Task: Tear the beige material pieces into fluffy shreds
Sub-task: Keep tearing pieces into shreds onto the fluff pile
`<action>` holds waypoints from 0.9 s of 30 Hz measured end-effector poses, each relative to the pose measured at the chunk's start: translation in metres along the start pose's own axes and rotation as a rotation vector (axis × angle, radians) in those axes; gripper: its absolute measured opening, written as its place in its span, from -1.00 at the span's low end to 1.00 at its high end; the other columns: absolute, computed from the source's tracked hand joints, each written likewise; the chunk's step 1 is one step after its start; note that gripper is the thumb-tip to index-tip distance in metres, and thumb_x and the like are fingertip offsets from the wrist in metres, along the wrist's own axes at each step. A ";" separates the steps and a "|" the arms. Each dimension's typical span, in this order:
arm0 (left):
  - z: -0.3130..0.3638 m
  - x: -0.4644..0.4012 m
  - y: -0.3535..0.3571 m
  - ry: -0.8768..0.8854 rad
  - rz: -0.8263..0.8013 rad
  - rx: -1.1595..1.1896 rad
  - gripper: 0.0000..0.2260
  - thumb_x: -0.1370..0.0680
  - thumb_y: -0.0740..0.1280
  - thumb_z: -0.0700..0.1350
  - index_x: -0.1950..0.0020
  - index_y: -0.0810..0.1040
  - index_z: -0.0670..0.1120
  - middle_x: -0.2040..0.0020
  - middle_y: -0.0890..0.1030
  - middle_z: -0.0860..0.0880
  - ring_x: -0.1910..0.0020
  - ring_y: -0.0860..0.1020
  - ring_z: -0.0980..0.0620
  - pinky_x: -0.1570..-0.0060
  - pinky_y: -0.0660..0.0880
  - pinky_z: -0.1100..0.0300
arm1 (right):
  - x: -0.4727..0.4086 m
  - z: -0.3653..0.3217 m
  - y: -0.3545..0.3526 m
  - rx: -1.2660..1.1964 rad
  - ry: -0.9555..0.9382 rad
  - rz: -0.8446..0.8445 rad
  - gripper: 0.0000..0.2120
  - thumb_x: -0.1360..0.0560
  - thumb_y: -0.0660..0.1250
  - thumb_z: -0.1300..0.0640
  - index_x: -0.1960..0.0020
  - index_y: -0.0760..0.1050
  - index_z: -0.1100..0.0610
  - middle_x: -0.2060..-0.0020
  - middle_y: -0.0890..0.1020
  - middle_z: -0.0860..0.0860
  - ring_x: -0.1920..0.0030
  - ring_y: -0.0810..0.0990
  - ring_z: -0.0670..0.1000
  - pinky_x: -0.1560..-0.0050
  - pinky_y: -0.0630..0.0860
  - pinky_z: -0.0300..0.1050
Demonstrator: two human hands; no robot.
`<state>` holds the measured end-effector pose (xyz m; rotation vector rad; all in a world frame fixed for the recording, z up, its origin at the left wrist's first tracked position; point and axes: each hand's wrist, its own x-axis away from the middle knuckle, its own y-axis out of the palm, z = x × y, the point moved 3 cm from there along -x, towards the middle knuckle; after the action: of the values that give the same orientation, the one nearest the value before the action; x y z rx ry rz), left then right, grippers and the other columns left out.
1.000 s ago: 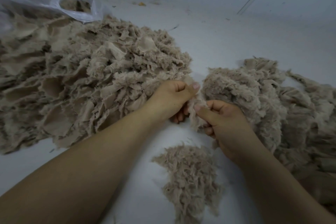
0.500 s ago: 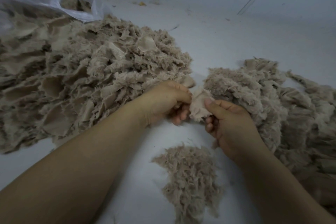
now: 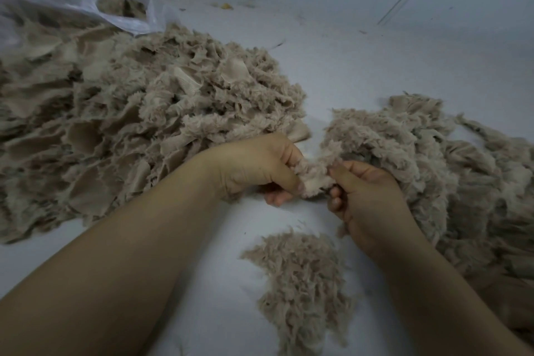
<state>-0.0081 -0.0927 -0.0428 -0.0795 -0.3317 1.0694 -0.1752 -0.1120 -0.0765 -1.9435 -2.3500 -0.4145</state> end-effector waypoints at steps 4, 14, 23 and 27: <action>0.001 0.002 0.000 0.000 -0.068 -0.014 -0.90 -0.48 0.35 -0.28 0.19 0.57 -0.32 0.48 0.54 -0.14 0.51 0.44 0.01 0.38 0.41 0.23 | 0.000 -0.002 -0.001 -0.044 0.012 0.031 -0.53 -0.62 0.29 0.25 0.45 0.60 0.05 0.52 0.43 -0.02 0.53 0.35 -0.14 0.55 0.35 -0.31; -0.011 -0.015 0.005 0.013 0.519 0.140 -0.79 -0.61 0.30 -0.21 0.24 0.51 -0.17 0.54 0.52 -0.07 0.67 0.42 0.05 0.65 0.29 0.34 | 0.010 -0.006 0.003 0.173 -0.039 0.007 -0.66 -0.53 0.44 0.07 0.42 0.58 0.01 0.55 0.47 -0.03 0.57 0.39 -0.09 0.60 0.31 -0.28; -0.008 -0.011 0.001 0.007 0.442 0.301 -0.61 -0.43 0.43 0.16 0.19 0.53 -0.18 0.44 0.55 -0.18 0.59 0.46 -0.05 0.58 0.33 0.27 | 0.007 -0.004 0.001 0.054 -0.062 0.021 -0.68 -0.54 0.44 0.11 0.39 0.59 0.06 0.53 0.46 -0.02 0.55 0.39 -0.10 0.55 0.38 -0.28; -0.010 -0.012 0.004 -0.025 0.417 0.211 -0.70 -0.57 0.37 -0.18 0.36 0.47 -0.14 0.48 0.55 -0.13 0.62 0.45 0.00 0.58 0.30 0.30 | 0.007 -0.003 0.001 0.075 -0.058 0.013 -0.66 -0.56 0.42 0.10 0.40 0.60 0.03 0.53 0.47 -0.03 0.56 0.40 -0.10 0.55 0.38 -0.27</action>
<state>-0.0135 -0.1000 -0.0558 0.0573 -0.2271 1.5142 -0.1760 -0.1058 -0.0720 -1.9622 -2.3493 -0.2678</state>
